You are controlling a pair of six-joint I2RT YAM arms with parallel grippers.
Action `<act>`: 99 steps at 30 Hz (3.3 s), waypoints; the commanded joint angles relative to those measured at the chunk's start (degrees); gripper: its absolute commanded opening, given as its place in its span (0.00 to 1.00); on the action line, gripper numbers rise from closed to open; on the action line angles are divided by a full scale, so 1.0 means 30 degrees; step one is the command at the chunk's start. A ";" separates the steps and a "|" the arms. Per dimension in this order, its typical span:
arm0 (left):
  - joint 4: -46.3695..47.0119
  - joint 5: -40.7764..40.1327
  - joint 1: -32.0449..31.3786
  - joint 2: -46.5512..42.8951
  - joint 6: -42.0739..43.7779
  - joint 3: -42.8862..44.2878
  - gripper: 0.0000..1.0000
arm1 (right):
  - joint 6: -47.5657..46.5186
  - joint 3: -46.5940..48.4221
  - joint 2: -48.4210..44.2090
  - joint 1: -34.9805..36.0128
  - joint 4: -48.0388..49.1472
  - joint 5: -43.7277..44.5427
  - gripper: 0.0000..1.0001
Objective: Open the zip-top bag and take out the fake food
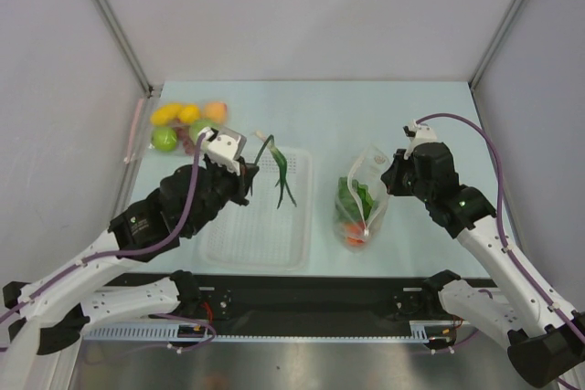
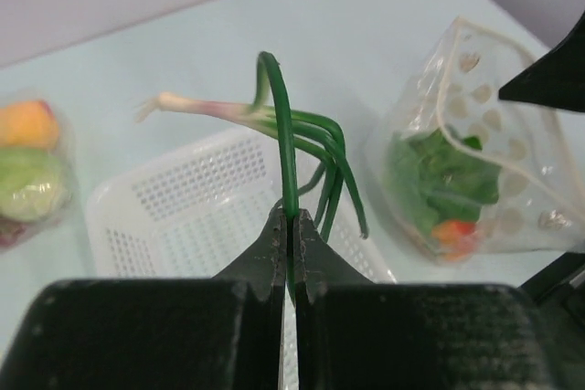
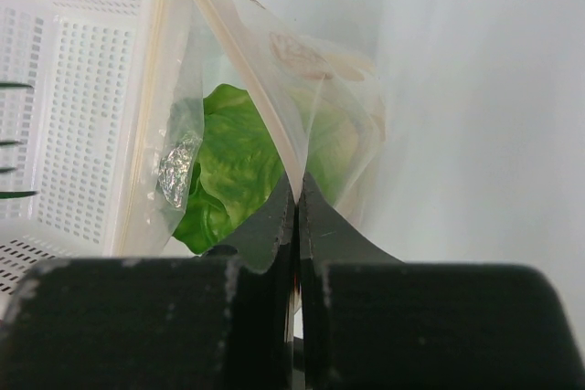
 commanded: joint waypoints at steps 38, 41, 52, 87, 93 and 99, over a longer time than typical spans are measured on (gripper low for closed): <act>-0.1838 -0.1186 0.0134 0.3288 -0.4218 -0.4825 0.70 | -0.0036 0.0095 0.0124 -0.0084 0.0195 -0.0144 0.00; -0.1574 -0.1010 0.0164 0.3083 -0.4100 -0.4679 0.74 | -0.0006 0.0066 0.0124 -0.0084 0.0253 -0.0203 0.00; 0.0272 0.0835 0.0164 0.1033 -0.3397 -0.3800 0.93 | -0.0006 0.0095 0.0299 -0.0084 0.0342 -0.0290 0.00; 0.7212 0.7336 -0.1477 0.9585 -0.1434 0.3320 0.89 | 0.0843 0.0622 0.0153 0.1409 0.0607 -0.2490 0.00; 0.8679 0.9327 -0.1506 1.1137 -0.1171 0.2735 0.88 | 0.1048 0.0505 -0.0344 0.1645 0.0372 -0.2109 0.00; 0.9850 1.0443 -0.1506 1.2369 -0.1229 0.2061 0.85 | 0.0990 0.0681 -0.0813 0.1645 -0.0155 -0.1610 0.00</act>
